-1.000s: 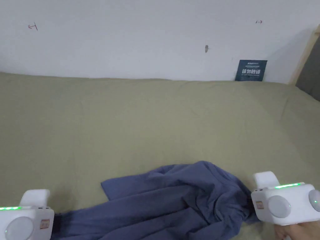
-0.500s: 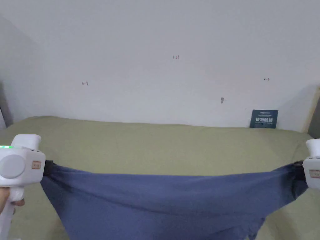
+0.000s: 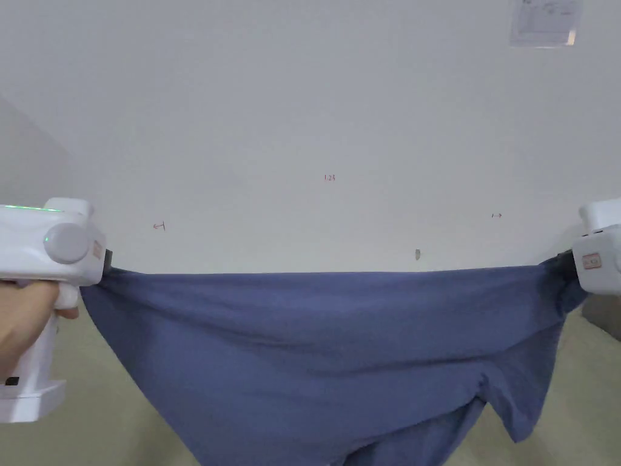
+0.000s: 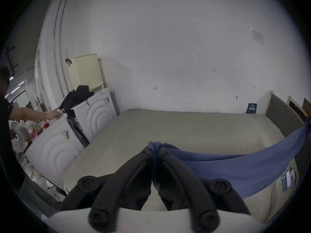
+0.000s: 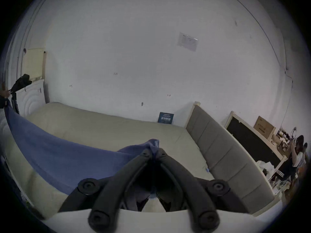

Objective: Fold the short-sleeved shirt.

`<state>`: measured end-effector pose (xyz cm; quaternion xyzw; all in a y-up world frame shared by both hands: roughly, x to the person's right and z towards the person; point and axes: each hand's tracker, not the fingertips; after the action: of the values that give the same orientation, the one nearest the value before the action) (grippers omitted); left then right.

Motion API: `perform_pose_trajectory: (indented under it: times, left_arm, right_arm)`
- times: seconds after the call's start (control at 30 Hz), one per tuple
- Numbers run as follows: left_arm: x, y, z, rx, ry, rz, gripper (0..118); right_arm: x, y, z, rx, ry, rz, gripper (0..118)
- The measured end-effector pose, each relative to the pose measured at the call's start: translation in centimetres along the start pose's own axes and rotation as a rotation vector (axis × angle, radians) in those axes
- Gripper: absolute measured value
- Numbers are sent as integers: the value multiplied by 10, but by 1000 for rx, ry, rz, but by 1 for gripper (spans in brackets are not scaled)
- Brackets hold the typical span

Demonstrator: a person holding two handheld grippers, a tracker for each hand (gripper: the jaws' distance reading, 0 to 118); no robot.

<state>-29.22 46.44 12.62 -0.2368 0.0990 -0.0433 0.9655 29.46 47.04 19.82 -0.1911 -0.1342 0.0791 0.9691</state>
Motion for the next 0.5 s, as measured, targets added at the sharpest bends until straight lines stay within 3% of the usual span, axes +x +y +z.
perform_pose_trajectory:
  times: [0.23, 0.37, 0.5]
  left_arm:
    - [36, 37, -66, 38, 34, 83, 6]
    - [57, 39, -111, 25, 67, 103, 6]
    - [75, 27, -153, 26, 112, 94, 6]
  right_arm:
    - [-3, 30, -77, 17, -59, -16, 1]
    - [-12, 35, -115, 18, -64, -70, 1]
    - [-27, 24, -153, -8, -62, -41, 1]
